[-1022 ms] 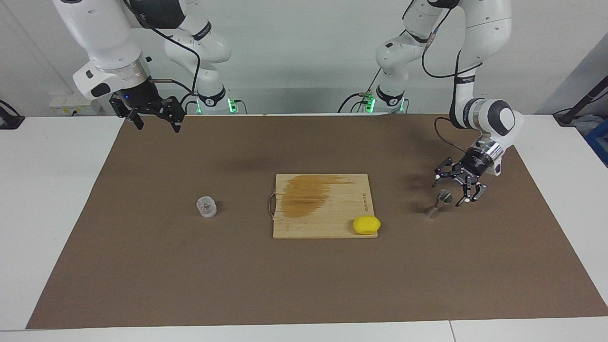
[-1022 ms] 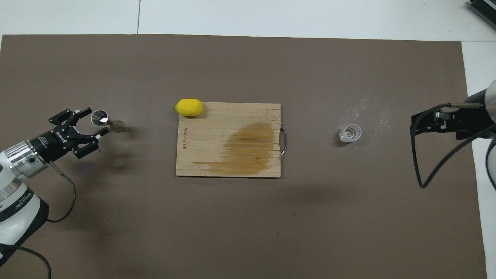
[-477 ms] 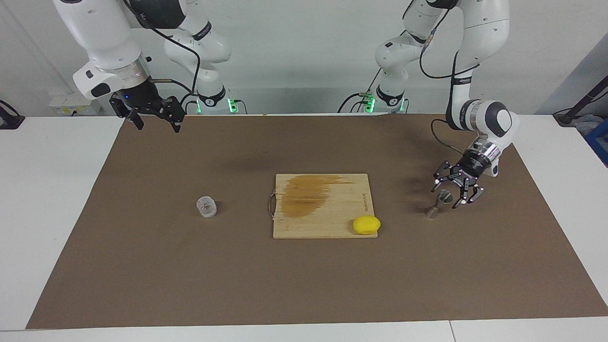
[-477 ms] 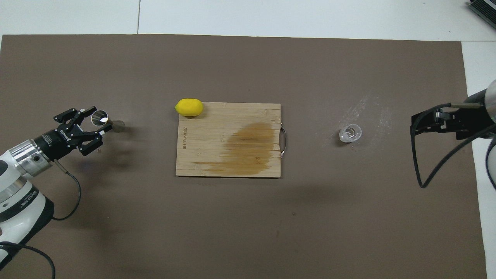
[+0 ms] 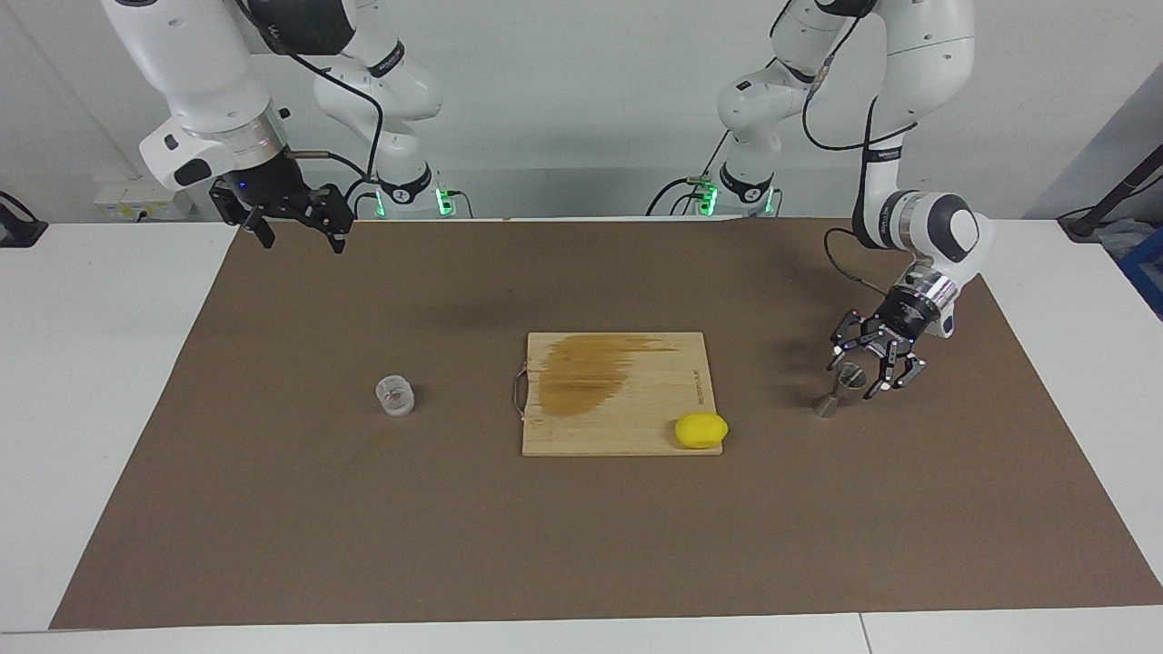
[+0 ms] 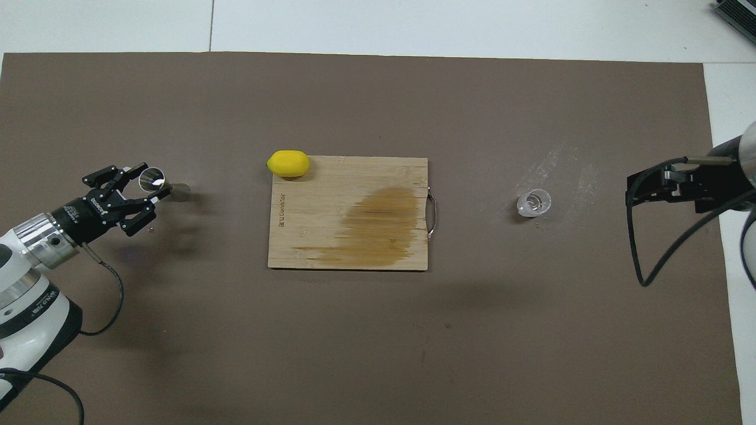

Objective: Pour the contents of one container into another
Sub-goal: 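Close the left gripper around the small dark cup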

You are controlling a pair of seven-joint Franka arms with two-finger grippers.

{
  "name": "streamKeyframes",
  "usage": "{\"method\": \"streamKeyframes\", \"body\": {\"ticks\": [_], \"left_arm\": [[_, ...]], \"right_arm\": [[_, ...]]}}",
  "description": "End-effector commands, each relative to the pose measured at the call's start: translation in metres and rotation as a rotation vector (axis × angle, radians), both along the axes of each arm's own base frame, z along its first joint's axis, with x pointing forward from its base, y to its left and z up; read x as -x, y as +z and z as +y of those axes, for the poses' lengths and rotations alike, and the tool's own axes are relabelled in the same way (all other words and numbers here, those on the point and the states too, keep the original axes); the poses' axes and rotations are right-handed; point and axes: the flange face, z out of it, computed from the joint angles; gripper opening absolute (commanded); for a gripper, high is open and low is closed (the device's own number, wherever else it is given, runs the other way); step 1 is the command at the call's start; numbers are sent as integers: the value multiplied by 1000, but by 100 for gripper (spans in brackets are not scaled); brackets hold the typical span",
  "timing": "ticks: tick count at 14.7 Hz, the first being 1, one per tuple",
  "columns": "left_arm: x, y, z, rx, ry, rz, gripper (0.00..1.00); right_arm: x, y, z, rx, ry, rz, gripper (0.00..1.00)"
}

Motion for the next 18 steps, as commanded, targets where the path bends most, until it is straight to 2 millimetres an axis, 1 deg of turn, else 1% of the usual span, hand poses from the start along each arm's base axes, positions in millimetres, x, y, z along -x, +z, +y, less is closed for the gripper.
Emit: {"method": "streamKeyframes", "body": {"ticks": [1,2,3,4,5,7,8,9,11,12,14,15,17,18], "left_arm": [[-1,-3,-1,-7,18,-5,64],[-1,-4,0,-6,19,-5,58],[-1,-4,0,-6,19,-5,57],[-2,-3,0,-7,19,-7,54],[-2,-3,1,-6,21,-6,47],[-1,-3,3,-9,27,-4,29],[-1,-3,3,-8,30,-3,21],[-1,-3,3,-7,31,-3,16],[-1,-3,4,-6,34,-3,12],[-1,-2,4,-5,32,-5,0],[-7,6,5,5,30,-22,0],[-12,13,6,6,28,-36,0],[-15,26,-3,9,15,-47,0],[-17,39,-13,12,3,-55,0]], "right_arm": [[5,1,-2,-17,-17,-12,100],[5,1,-2,-17,-17,-12,100],[5,1,-2,-17,-17,-12,100],[5,1,-2,-17,-17,-12,100],[5,1,-2,-17,-17,-12,100],[5,1,-2,-17,-17,-12,100],[5,1,-2,-17,-17,-12,100],[5,1,-2,-18,-15,-12,100],[5,1,-2,-17,-17,-12,100],[5,1,-2,-17,-17,-12,100],[5,1,-2,-17,-17,-12,100],[5,1,-2,-17,-17,-12,100],[5,1,-2,-17,-17,-12,100],[5,1,-2,-18,-15,-12,100]]}}
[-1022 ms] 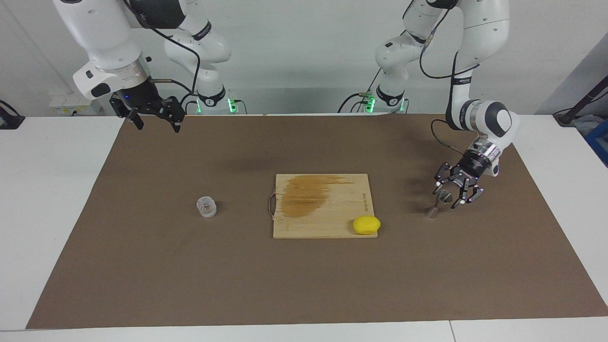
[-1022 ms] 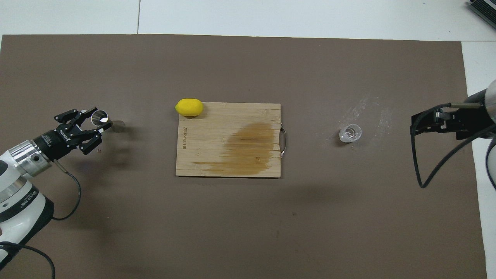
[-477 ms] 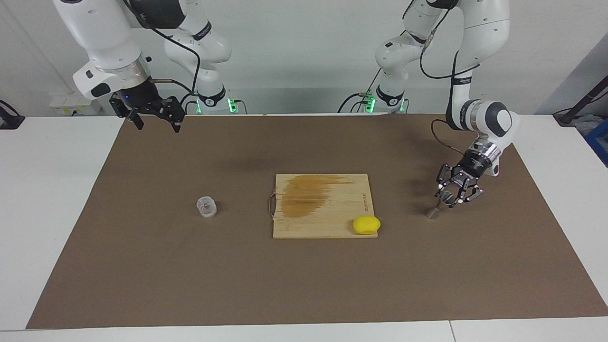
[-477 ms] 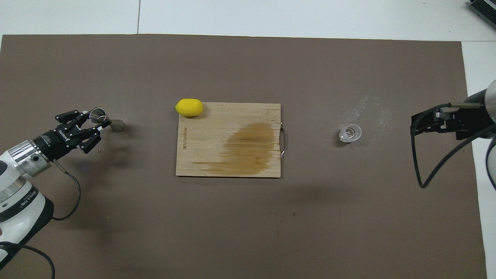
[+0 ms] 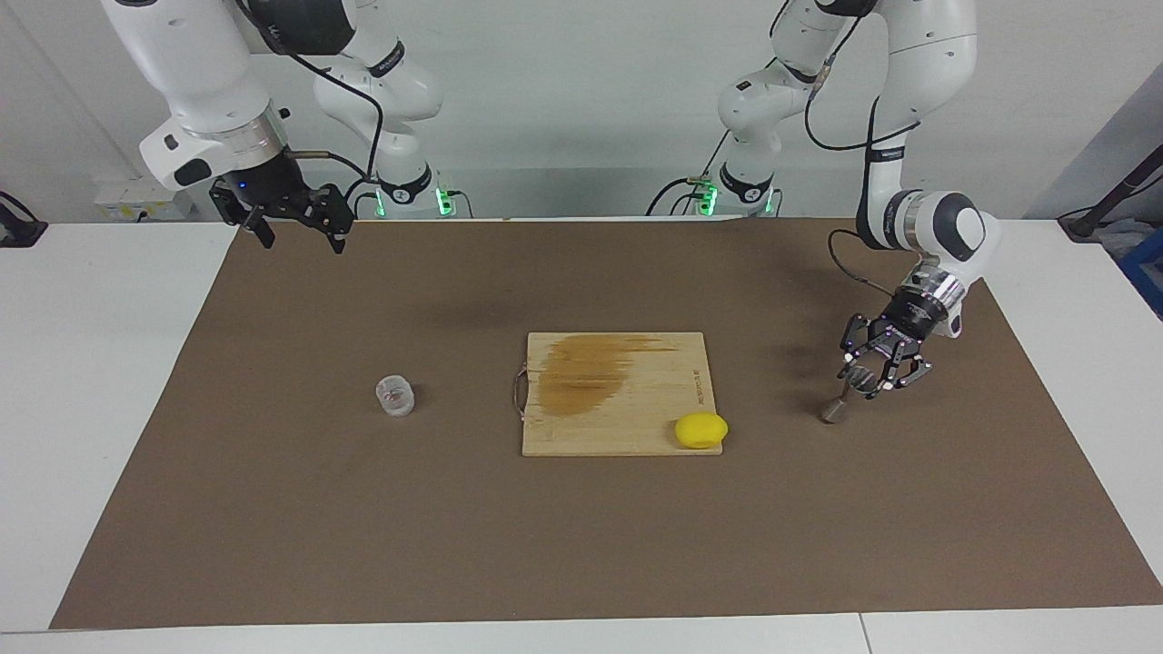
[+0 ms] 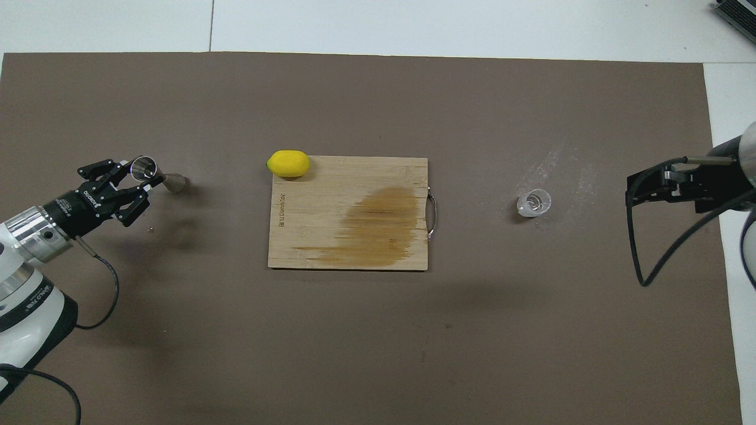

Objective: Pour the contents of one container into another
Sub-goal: 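Carry the dark cup with the left gripper over the cutting board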

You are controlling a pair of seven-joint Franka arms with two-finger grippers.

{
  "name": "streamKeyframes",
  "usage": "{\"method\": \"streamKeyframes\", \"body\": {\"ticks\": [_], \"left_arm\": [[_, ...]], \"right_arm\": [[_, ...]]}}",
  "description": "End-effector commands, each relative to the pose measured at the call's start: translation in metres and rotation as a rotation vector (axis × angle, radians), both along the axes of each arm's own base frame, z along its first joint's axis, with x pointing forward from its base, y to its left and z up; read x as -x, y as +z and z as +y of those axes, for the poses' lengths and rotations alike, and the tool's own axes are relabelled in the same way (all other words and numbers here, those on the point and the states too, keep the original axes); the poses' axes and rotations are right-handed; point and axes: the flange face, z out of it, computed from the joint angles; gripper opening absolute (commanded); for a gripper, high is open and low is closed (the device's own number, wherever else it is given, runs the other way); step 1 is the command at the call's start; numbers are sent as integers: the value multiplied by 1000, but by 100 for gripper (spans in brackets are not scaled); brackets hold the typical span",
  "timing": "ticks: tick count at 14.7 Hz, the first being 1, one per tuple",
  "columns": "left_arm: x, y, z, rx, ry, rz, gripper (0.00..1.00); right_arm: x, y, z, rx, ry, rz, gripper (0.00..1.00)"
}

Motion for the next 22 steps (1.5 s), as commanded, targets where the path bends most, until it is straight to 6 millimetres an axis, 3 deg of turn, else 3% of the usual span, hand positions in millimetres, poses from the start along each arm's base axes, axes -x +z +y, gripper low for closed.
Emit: {"method": "streamKeyframes", "body": {"ticks": [1,7,11,13,17,22], "left_arm": [[-7,33,-27,24,-18,-19,0],[-21,89,-114,62,-50,52,0],[-22,105,-189,77,-163,47,0],[-18,104,-224,100,-147,57,0],[13,93,-317,114,-70,68,0],[32,65,-385,44,-95,66,0]], "right_arm": [[5,1,-2,-17,-17,-12,100],[5,1,-2,-17,-17,-12,100],[5,1,-2,-17,-17,-12,100],[5,1,-2,-17,-17,-12,100],[5,1,-2,-17,-17,-12,100],[5,1,-3,-17,-20,-14,100]]}}
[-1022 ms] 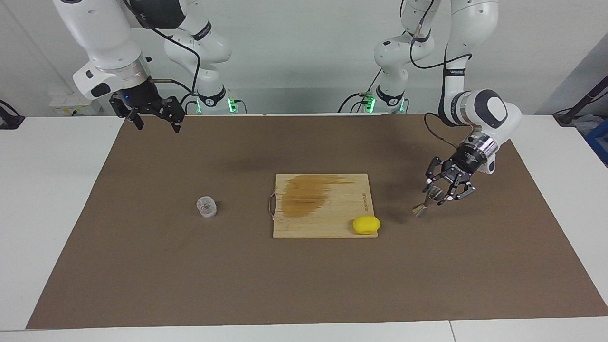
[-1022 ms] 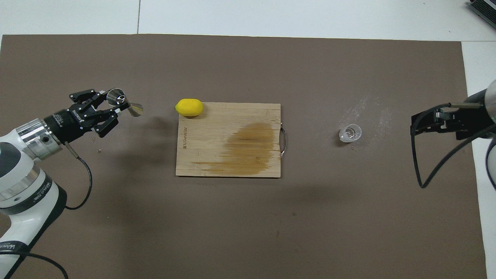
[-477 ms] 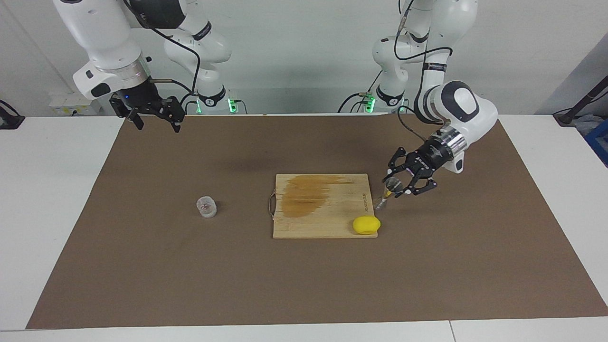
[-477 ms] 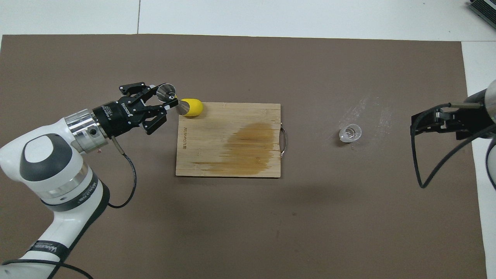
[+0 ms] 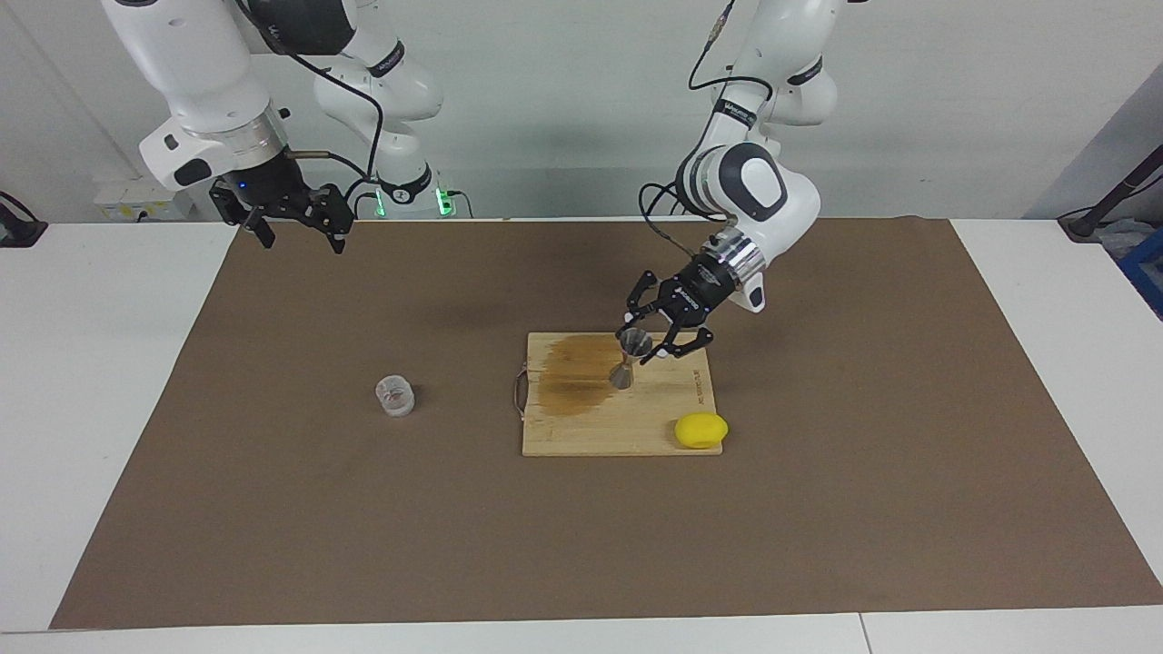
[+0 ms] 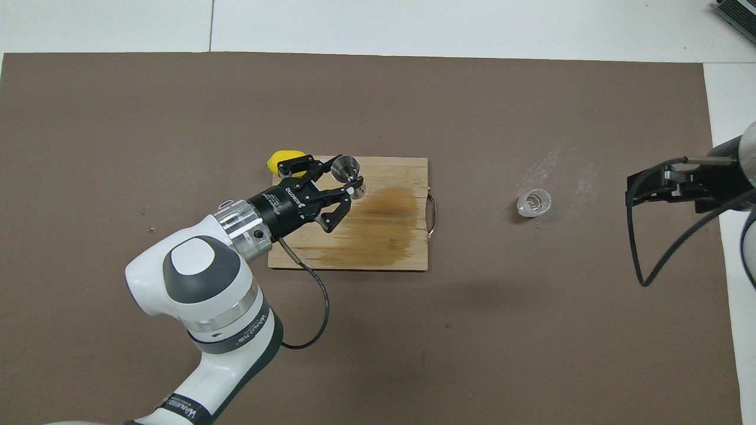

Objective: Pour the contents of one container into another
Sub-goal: 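Carry the dark cup with the left gripper over the cutting board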

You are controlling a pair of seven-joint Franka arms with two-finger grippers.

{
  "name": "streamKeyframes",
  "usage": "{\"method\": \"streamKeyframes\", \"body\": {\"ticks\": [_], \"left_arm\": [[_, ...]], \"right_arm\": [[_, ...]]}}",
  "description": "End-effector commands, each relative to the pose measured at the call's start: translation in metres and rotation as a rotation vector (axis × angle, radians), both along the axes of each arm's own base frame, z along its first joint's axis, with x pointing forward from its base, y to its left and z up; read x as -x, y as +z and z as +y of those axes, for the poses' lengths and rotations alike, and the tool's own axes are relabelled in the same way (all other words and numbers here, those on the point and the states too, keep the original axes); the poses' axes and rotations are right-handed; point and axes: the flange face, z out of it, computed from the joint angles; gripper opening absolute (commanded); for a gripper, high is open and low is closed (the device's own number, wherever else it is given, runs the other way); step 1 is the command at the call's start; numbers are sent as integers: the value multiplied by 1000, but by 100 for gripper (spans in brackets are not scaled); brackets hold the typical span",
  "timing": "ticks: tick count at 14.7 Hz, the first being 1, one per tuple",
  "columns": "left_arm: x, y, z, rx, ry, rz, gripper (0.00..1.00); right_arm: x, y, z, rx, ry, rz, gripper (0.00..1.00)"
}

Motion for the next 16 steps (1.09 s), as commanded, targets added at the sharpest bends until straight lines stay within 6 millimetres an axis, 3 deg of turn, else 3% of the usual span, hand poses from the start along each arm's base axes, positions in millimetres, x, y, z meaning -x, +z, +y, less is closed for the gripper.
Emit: {"method": "streamKeyframes", "body": {"ticks": [1,4,6,16], "left_arm": [[-4,-13,-31,-21,-6,-42,0],[-1,-38,-40,-42,-10,-89,0],[7,-44,-51,-56,-21,-139,0],[18,-68,-69,-44,-23,-123,0]], "right_arm": [[3,3,-1,-20,-12,-23,100],[4,1,0,-26,-14,-21,100],[-4,4,7,-34,-66,-94,100],[-2,-8,17,-167,-813,-27,100]]}}
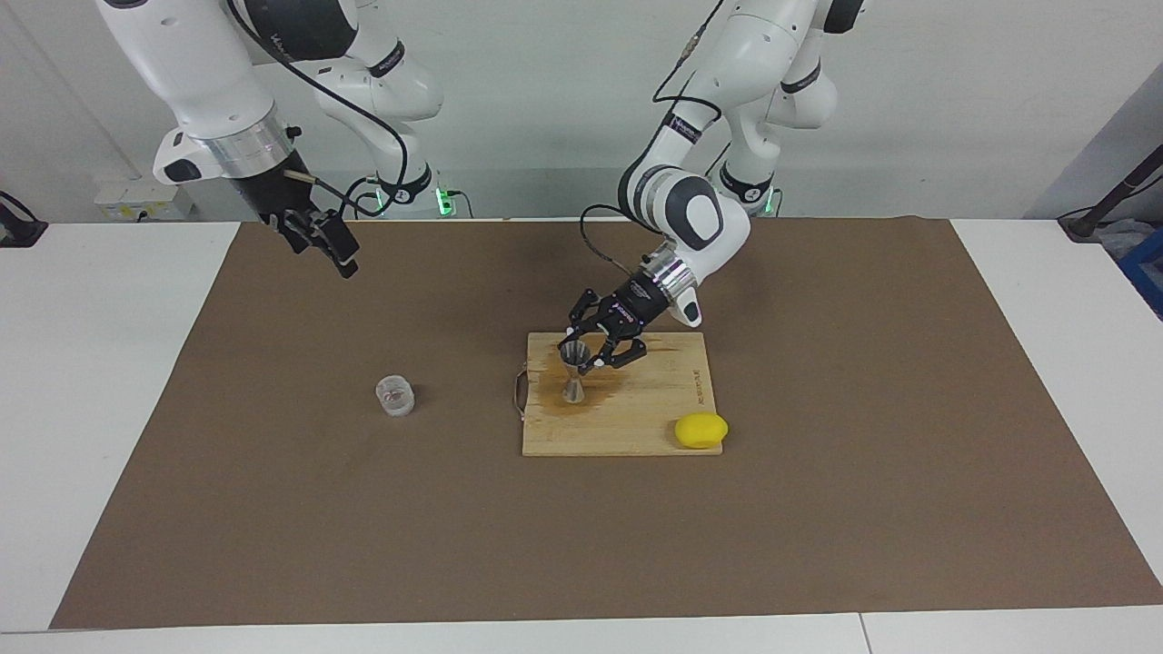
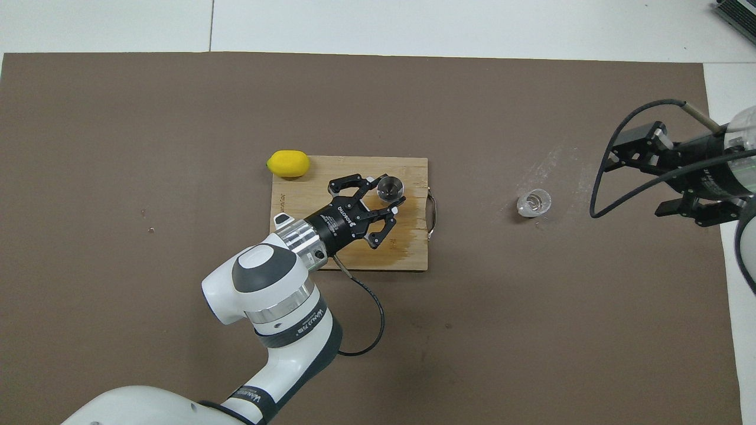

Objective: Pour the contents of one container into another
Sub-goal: 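Set the dark cup on the board while the right gripper reaches the glass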

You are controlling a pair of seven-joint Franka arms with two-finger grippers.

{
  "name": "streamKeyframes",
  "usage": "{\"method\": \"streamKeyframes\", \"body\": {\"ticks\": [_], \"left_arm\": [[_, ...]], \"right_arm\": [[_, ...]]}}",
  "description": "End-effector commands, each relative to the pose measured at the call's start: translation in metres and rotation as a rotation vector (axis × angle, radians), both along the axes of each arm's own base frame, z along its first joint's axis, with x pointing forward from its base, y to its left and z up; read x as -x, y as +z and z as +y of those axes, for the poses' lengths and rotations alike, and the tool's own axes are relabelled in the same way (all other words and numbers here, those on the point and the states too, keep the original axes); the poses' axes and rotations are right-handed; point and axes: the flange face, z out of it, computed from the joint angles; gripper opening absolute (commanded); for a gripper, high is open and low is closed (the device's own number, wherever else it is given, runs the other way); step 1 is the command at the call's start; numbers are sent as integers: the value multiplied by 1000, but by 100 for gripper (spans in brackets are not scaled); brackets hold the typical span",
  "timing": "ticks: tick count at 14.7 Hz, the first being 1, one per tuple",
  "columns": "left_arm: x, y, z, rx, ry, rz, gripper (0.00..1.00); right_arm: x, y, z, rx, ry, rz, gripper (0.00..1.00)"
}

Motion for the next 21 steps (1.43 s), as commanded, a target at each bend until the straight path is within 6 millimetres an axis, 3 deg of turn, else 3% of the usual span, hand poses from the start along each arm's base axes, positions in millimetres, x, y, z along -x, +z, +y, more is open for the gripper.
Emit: {"method": "streamKeyframes", "body": {"ticks": [1,3,5,9,13,15,16,17,18,21], "left_arm": [[-2,-11,-6,11,19,11,0],[1,-14,-9,19,24,23,0],[1,-14,-9,19,25,22,0],[3,-17,-8,9,22,19,0],[4,-18,-7,8,23,22,0],[5,-19,-7,5,22,24,1],[5,-20,-7,4,23,24,25],[5,-20,-6,1,23,25,57],[5,-21,-5,-2,25,27,100],[5,-21,-5,-4,25,26,100]], "right_arm": [[5,-2,2,-81,-221,9,100],[2,-7,-8,-97,-358,29,100],[1,-36,-31,-92,-442,74,97],[-6,-83,-50,-115,-515,115,97],[-33,-147,-67,-189,-656,202,98],[-29,-180,-72,-260,-743,191,99],[-22,-195,-78,-293,-790,189,98],[-20,-207,-79,-304,-803,175,98],[-21,-214,-80,-302,-790,170,99],[-24,-239,-79,-293,-757,196,99]]}}
